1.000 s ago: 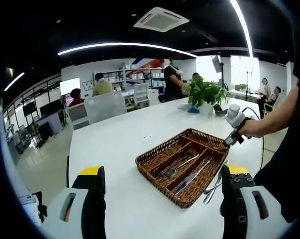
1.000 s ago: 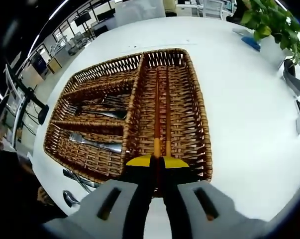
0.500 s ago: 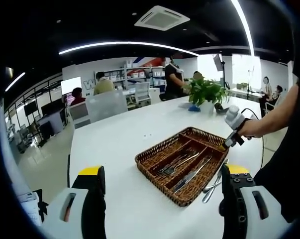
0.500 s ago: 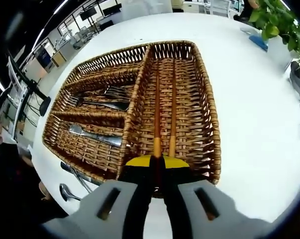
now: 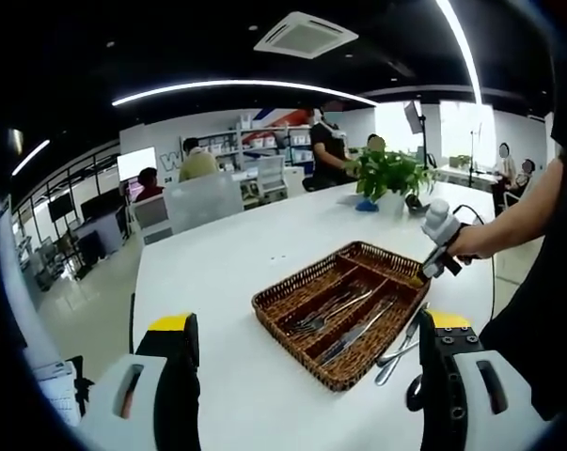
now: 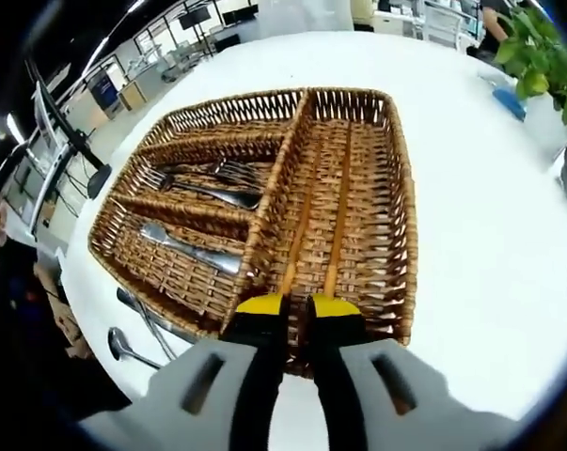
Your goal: Arrange the knives, forks, and spoons in their matching storage slots by inserting each utensil handle-first until every utensil is classified and aligned in the correct compartment
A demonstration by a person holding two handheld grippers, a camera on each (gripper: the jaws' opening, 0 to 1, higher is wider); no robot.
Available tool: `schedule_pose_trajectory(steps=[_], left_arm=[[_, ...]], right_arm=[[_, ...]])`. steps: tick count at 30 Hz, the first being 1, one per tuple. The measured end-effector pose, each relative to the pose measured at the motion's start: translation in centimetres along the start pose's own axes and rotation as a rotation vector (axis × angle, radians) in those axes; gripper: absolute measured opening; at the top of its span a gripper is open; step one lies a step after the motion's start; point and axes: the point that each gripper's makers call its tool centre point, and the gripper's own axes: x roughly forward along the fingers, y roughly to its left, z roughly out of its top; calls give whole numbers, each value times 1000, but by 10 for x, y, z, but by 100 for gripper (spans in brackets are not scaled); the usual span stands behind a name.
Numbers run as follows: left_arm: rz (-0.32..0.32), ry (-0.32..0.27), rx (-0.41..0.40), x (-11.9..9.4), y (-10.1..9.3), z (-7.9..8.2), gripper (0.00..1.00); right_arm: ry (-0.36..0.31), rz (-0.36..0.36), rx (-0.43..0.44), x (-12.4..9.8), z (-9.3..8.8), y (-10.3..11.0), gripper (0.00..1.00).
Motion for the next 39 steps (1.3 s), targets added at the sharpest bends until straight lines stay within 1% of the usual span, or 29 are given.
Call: schedule_pose_trajectory(steps=[1, 4, 7, 9, 10, 11, 12, 13, 14, 16, 17, 19, 20, 22, 24, 26, 30, 32, 33, 34, 35, 38, 39], left_arm=[[1, -1, 0, -1, -1, 0, 99], [3, 2, 2, -1, -3, 0, 99], [1, 0, 6, 0, -8, 2, 99], [-2, -1, 9, 1, -11, 3, 99], [-2, -2, 9, 1, -11, 4, 99], [-3, -3, 11, 2, -13, 4, 99], [-4, -4, 11, 2, -14, 5, 99], [-5, -4, 10, 3, -15, 5, 99], [-6, -5, 9, 4, -16, 4, 99], [-7, -8, 6, 5, -18, 3, 99], [-8, -11, 4, 6, -19, 3, 99], [-9, -10, -2, 6, -23, 3, 99], [-9, -8, 0, 7, -25, 2, 99], [-10, -8, 2, 7, -29, 3, 99], [-11, -5, 6, 8, -33, 3, 99], [-8, -3, 4, 9, -37, 4, 99], [-3, -1, 4, 11, -45, 4, 99], [1, 3, 5, 12, -52, 3, 99], [2, 7, 5, 13, -54, 2, 99], [4, 8, 4, 14, -57, 3, 99], [5, 6, 4, 14, -60, 3, 99], [10, 4, 0, 16, -70, 5, 99], [8, 7, 4, 16, -76, 4, 99]], right_arm=[[-19, 11, -20, -3, 5, 1, 8], [-29, 18, -33, -11, 11, 0, 10], [-76, 15, -92, -22, 23, -5, 13], [-109, 26, -126, -29, 30, -5, 15], [-129, 43, -158, -33, 33, -5, 17], [-154, 57, -191, -35, 37, -4, 22], [-152, 31, -213, -40, 36, -11, 26], [-168, 29, -243, -43, 39, -13, 30], [-198, 26, -252, -47, 43, -16, 35], [-201, 24, -241, -54, 43, -21, 40], [-228, 24, -231, -59, 47, -25, 42], [-288, 31, -267, -70, 56, -25, 44], [-306, 34, -291, -77, 58, -26, 47], [-317, 50, -289, -87, 57, -26, 52], [-309, 56, -286, -94, 55, -30, 55], [-329, 49, -297, -103, 56, -34, 58], [-359, 80, -304, -117, 56, -35, 69], [-393, 99, -335, -126, 56, -32, 71], [-412, 104, -367, -131, 55, -31, 72], [-407, 101, -372, -133, 51, -32, 73], [-404, 105, -380, -136, 48, -31, 77], [-431, 163, -407, -146, 38, -25, 93], [-439, 176, -406, -148, 36, -25, 95]])
